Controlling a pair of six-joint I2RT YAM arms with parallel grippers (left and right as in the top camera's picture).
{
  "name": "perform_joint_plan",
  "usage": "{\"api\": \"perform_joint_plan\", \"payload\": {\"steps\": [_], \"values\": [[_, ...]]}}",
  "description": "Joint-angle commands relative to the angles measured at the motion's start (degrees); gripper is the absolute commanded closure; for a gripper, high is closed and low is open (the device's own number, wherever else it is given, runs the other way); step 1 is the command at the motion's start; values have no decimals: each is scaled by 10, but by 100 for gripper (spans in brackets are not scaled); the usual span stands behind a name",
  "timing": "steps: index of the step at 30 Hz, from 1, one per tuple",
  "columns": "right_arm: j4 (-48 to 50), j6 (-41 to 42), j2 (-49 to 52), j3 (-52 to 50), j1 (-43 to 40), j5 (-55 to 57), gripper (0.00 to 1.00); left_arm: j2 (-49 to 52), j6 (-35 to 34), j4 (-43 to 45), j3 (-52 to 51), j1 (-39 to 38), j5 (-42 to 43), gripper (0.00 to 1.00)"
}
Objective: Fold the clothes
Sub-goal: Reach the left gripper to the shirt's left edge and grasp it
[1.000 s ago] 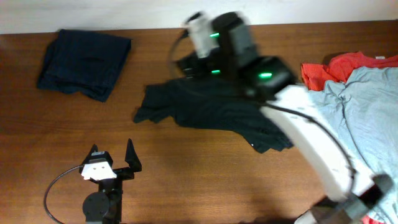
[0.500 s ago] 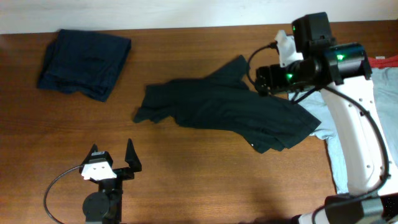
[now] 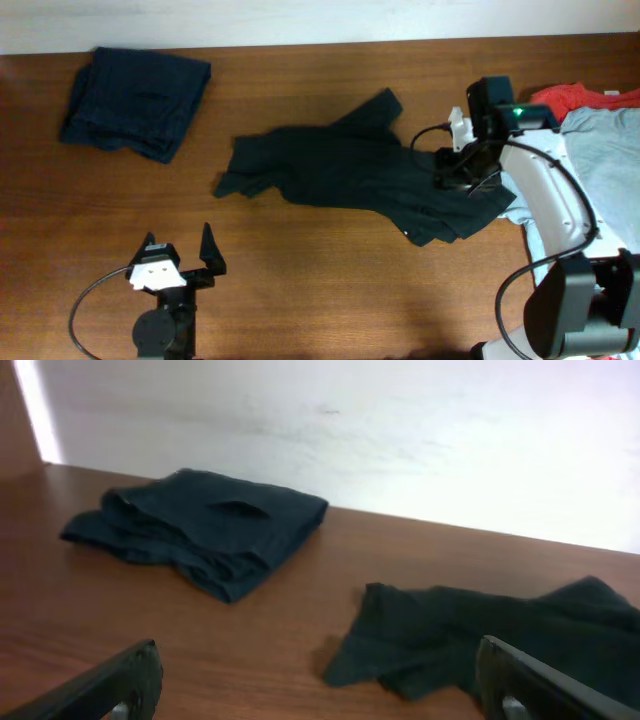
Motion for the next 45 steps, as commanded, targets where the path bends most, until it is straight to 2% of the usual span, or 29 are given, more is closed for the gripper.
{"api": "perform_joint_plan", "payload": {"steps": [1, 2, 6, 9, 13, 17, 20, 23, 28, 36, 39, 41, 42, 43, 45], "values": [[19, 6, -1, -22, -4, -1, 90, -4, 14, 35, -2, 3, -7, 1], [25, 6, -1, -27, -3, 0, 96, -4, 25, 51, -2, 3, 26, 1], [43, 9, -1, -43, -4, 1, 96, -4, 50, 86, 7, 3, 139, 1], [53, 25, -1, -45, -4, 1, 96, 4, 50, 73, 46, 3, 165, 1], [58, 26, -1, -45, -3, 1, 96, 59, 66, 11, 147, 3, 165, 1], [62, 28, -1, -45, -3, 1, 96, 175, 89, -64, 263, 2, 186, 1], [63, 28, -1, -45, -3, 1, 95, 294, 109, -128, 356, 2, 232, 1], [62, 28, -1, -45, -3, 1, 85, 416, 110, -201, 443, 2, 277, 1], [63, 28, -1, -45, -4, 1, 80, 576, 110, -274, 546, 1, 340, 1], [64, 27, -1, -45, -3, 1, 67, 746, 109, -257, 562, 1, 338, 1], [64, 27, -1, -45, -3, 1, 66, 794, 108, -257, 562, 1, 294, 2], [64, 27, -1, -45, -3, 1, 65, 824, 108, -259, 562, 2, 256, 10], [64, 27, -1, -45, -3, 1, 65, 838, 108, -260, 562, 2, 237, 11], [64, 27, -1, -45, -3, 1, 65, 849, 108, -260, 562, 2, 225, 19], [64, 25, -1, -45, -3, 1, 65, 872, 108, -260, 562, 2, 217, 29]]}}
